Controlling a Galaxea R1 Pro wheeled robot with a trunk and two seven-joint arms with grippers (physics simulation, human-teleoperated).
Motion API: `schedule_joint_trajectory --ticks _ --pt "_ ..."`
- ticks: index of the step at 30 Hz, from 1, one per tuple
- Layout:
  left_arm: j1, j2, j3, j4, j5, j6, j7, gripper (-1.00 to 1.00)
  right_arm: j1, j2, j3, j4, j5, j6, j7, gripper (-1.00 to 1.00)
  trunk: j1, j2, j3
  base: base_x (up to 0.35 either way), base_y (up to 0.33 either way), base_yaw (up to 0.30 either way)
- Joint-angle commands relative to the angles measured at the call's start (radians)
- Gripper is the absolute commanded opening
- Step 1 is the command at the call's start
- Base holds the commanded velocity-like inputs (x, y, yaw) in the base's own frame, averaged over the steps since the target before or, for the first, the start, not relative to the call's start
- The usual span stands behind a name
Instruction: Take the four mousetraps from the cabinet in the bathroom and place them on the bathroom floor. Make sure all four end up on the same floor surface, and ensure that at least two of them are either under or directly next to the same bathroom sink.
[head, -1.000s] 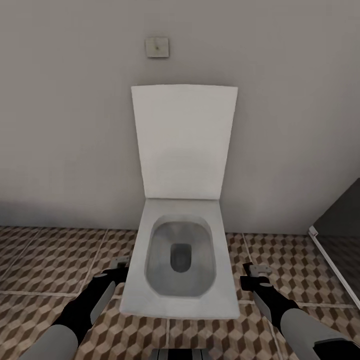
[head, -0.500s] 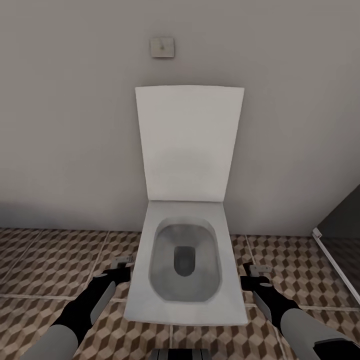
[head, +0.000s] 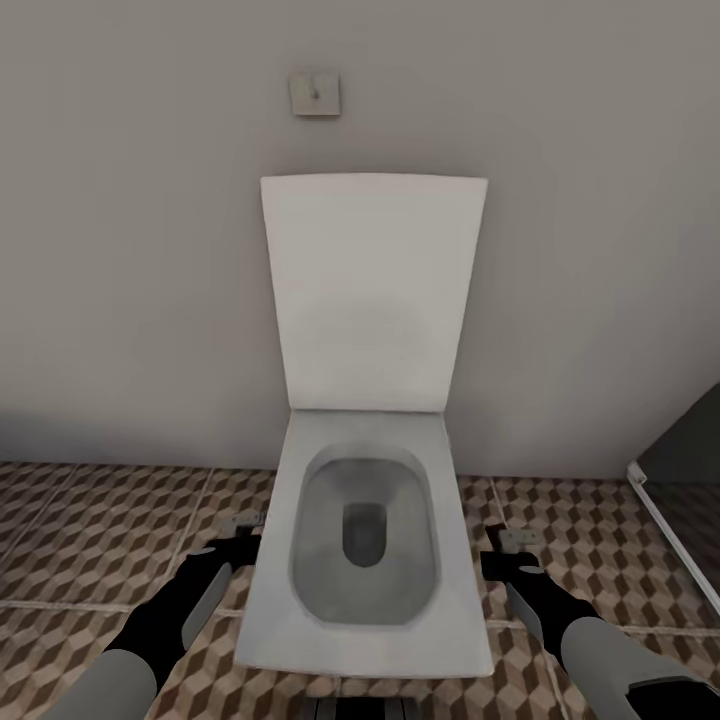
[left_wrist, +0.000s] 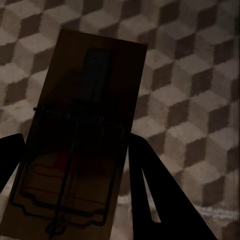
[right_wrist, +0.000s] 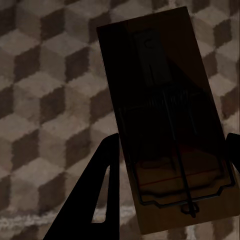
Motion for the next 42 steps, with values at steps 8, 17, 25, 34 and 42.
schedule_joint_trajectory --ticks 8,17,25,34,42 --pt "0.000 0.001 -0.006 -0.002 0.008 0.003 0.007 -1.00 0.000 -0.001 0.008 -0.002 -0.012 0.005 -0.003 -1.00 0.000 0.000 -0.001 0.041 -0.023 0.000" --pt "0.000 0.003 -0.006 -0.002 0.008 0.003 0.007 -1.00 0.000 -0.002 0.008 -0.002 -0.012 0.005 -0.002 -1.00 0.000 0.000 -0.001 0.003 -0.002 0.000" --pt "0.000 0.001 -0.006 -0.002 0.008 0.003 0.007 -1.00 0.000 -0.002 0.009 -0.002 -0.012 0.005 -0.002 -1.00 0.000 0.000 -0.001 0.000 0.000 0.000" --pt "0.000 0.001 -0.007 -0.001 0.007 0.003 0.007 -1.00 0.000 -0.001 0.008 -0.002 -0.012 0.011 -0.003 -1.00 0.000 0.000 -0.001 0.000 0.000 0.000" --pt "0.000 0.003 -0.007 -0.001 0.007 0.003 0.007 -1.00 0.000 0.000 0.007 -0.002 -0.012 0.016 -0.007 -1.00 0.000 0.000 -0.001 0.000 0.000 -0.061"
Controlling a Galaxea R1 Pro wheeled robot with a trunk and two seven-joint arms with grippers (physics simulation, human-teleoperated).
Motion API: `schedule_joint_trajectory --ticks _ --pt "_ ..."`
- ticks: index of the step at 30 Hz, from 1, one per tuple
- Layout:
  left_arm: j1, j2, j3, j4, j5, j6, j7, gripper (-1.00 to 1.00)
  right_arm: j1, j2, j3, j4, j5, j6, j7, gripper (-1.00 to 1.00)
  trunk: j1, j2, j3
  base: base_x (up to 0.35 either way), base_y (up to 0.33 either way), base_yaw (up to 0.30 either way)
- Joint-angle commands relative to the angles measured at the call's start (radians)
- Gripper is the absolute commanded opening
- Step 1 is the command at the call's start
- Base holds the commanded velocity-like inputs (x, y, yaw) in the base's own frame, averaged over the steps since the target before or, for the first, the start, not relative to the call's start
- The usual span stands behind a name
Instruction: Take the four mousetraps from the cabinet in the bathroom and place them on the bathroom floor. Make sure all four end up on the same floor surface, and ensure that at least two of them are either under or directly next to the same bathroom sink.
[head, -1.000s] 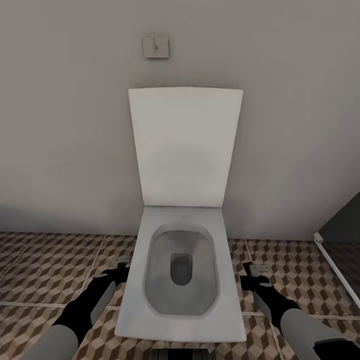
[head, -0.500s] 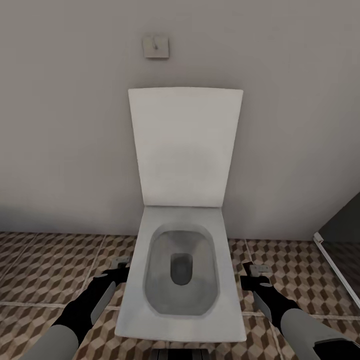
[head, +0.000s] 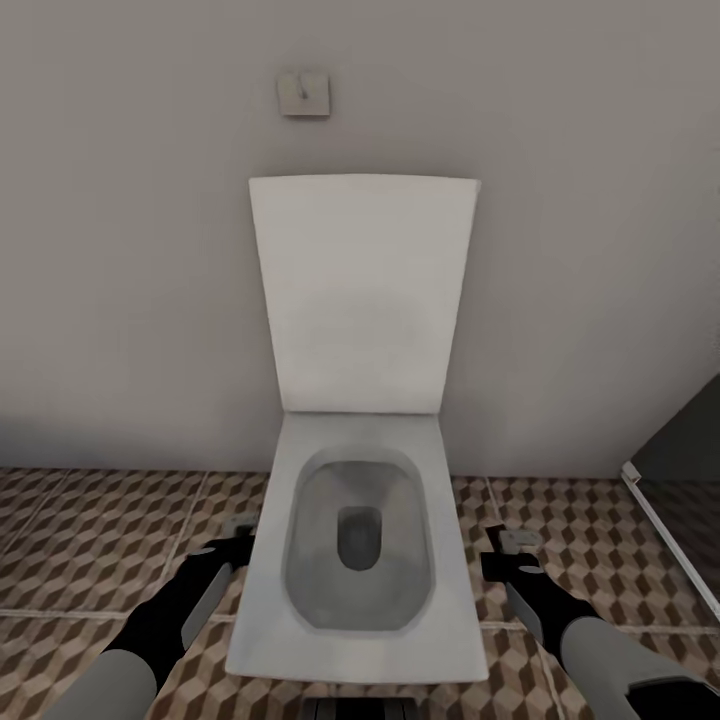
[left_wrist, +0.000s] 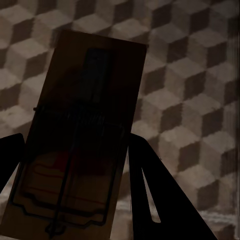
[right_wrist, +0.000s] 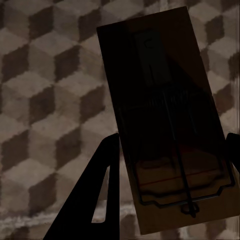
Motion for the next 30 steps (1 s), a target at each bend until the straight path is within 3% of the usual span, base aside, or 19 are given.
schedule_joint_trajectory --ticks 1,11,22,30 --pt "0.000 0.001 -0.006 -0.002 0.009 0.003 0.007 -1.00 0.000 0.000 0.008 -0.002 -0.012 0.006 -0.010 -1.00 0.000 0.000 -0.001 0.000 0.000 -0.167" --pt "0.000 0.002 -0.006 -0.001 0.007 0.003 0.007 -1.00 -0.001 0.006 0.008 -0.002 -0.012 0.007 -0.062 -1.00 0.000 0.000 -0.001 0.000 0.000 -0.052" --pt "0.000 0.006 -0.005 0.021 0.009 0.002 0.007 -1.00 0.000 0.008 0.008 -0.002 -0.012 0.007 -0.070 -1.00 0.000 0.000 -0.001 0.000 0.000 -0.002" --pt "-0.001 0.041 0.001 0.082 0.016 -0.017 0.010 -1.00 -0.001 0.014 0.009 -0.006 -0.009 0.014 -0.074 -1.00 0.000 0.000 -0.001 0.000 0.000 0.000"
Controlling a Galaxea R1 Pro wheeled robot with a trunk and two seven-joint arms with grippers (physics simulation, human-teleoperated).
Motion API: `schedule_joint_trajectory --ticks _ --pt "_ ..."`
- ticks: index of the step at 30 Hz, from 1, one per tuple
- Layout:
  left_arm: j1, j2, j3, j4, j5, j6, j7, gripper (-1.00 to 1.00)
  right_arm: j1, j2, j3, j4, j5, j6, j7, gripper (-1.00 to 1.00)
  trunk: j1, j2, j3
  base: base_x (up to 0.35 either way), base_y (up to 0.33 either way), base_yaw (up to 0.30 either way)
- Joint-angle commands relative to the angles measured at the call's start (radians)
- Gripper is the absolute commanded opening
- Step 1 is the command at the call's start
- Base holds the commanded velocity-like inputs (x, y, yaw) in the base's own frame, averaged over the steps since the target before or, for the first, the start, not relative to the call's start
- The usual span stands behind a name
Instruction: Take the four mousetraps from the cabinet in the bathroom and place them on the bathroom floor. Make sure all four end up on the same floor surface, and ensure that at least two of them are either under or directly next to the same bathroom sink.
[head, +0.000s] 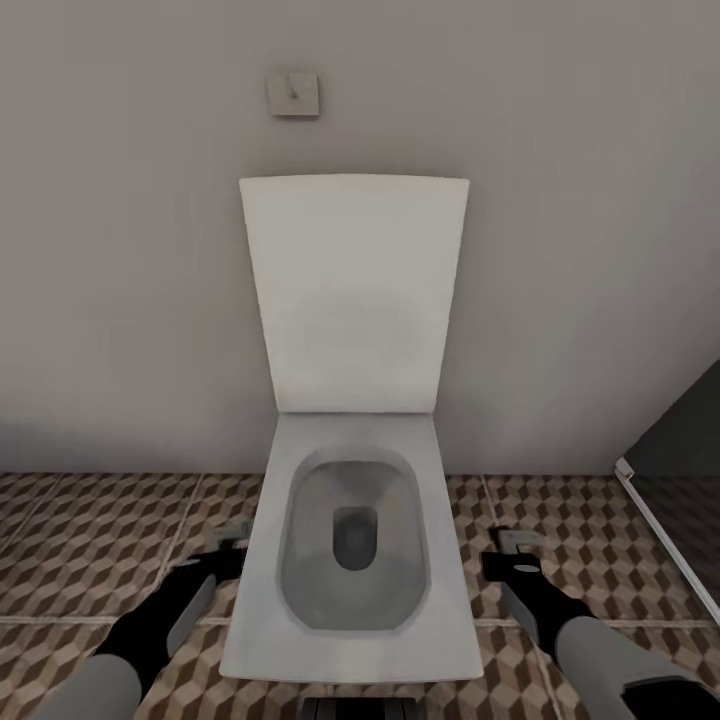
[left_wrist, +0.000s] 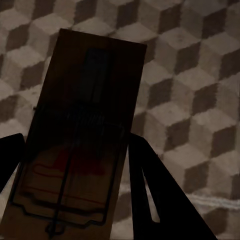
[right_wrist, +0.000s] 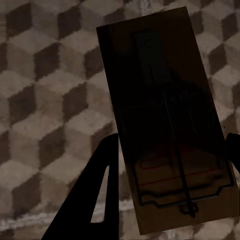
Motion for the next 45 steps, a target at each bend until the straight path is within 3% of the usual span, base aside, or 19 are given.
schedule_joint_trajectory --ticks 1,15,31,45 --pt "0.000 0.007 -0.005 0.001 0.009 -0.003 0.009 -1.00 0.000 0.005 0.008 -0.002 -0.010 0.012 -0.005 -1.00 0.000 0.000 -0.001 0.000 0.000 0.000" --pt "0.002 0.011 -0.006 -0.022 0.010 -0.027 0.010 -1.00 0.001 0.011 0.006 -0.002 -0.008 0.066 -0.005 -1.00 0.000 0.000 -0.001 0.000 0.000 0.000" --pt "0.002 0.013 -0.006 -0.020 0.010 -0.034 0.011 -1.00 0.000 0.009 0.002 -0.002 -0.008 0.075 -0.005 -1.00 0.000 0.000 -0.001 0.000 0.000 0.000" --pt "0.002 0.033 -0.002 0.032 0.010 -0.073 0.012 -1.00 0.000 -0.009 -0.014 0.005 -0.020 0.076 -0.011 -1.00 0.000 0.000 -0.001 0.000 0.000 0.000"
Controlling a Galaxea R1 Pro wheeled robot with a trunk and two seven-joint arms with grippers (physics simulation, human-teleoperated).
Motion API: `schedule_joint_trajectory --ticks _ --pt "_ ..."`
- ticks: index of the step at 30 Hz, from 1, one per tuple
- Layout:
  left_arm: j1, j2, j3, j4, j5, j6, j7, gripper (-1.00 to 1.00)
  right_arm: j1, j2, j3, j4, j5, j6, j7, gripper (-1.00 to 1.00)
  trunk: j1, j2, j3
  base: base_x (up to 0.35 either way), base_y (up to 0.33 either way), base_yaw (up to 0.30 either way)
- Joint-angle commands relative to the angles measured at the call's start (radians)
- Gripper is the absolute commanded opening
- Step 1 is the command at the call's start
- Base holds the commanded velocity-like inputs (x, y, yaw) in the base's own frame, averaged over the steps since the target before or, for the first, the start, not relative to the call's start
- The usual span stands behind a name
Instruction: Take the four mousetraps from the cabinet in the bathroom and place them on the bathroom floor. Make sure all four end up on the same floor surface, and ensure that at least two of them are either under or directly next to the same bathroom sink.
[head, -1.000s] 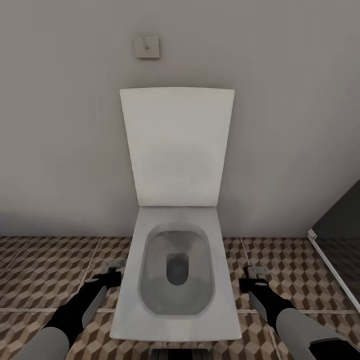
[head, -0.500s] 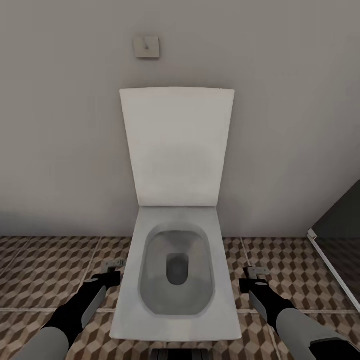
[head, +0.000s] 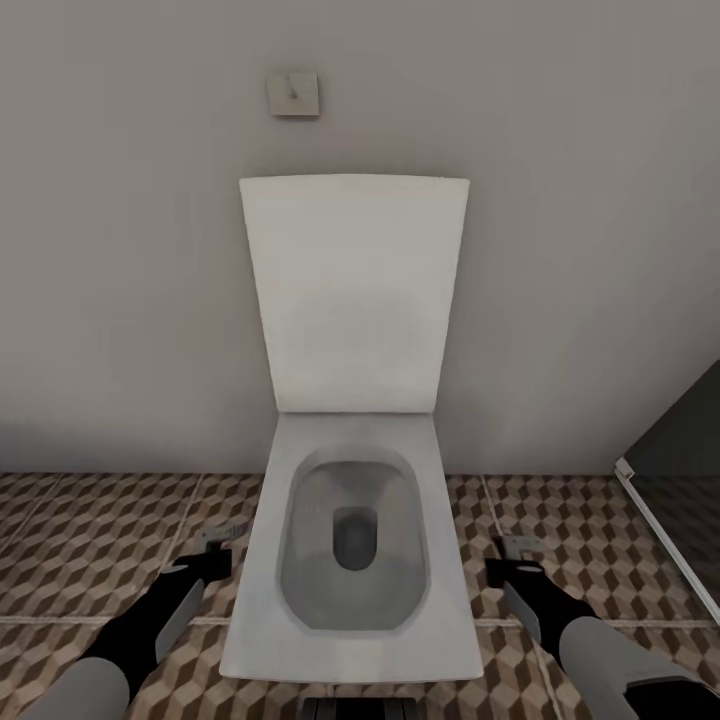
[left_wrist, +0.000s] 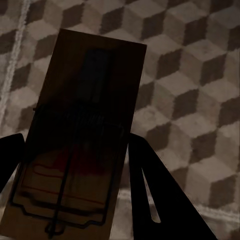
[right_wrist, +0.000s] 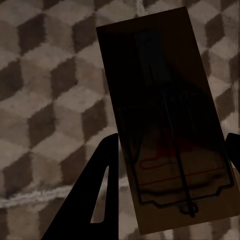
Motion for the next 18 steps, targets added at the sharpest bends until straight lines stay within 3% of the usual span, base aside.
schedule_joint_trajectory --ticks 1,2,4,18 --pt "0.000 0.004 -0.008 0.004 0.008 -0.003 0.009 -1.00 0.000 -0.002 0.003 0.000 -0.011 0.006 -0.006 -1.00 0.000 0.000 -0.001 0.000 0.000 0.000" --pt "0.000 0.005 -0.009 0.038 0.008 -0.058 0.009 -1.00 0.000 -0.002 -0.001 0.001 -0.011 0.006 -0.007 -1.00 0.000 0.000 -0.001 0.000 0.000 0.000" --pt "0.000 0.006 -0.009 0.059 0.008 -0.075 0.009 -1.00 0.000 -0.002 -0.012 0.004 -0.011 0.006 -0.008 -1.00 0.000 0.000 -0.001 0.000 0.000 0.000" --pt "0.000 0.008 -0.005 0.069 0.005 -0.095 0.009 -1.00 0.000 -0.003 -0.026 0.007 -0.012 0.006 -0.011 -1.00 0.000 0.000 -0.001 0.000 0.000 0.000"
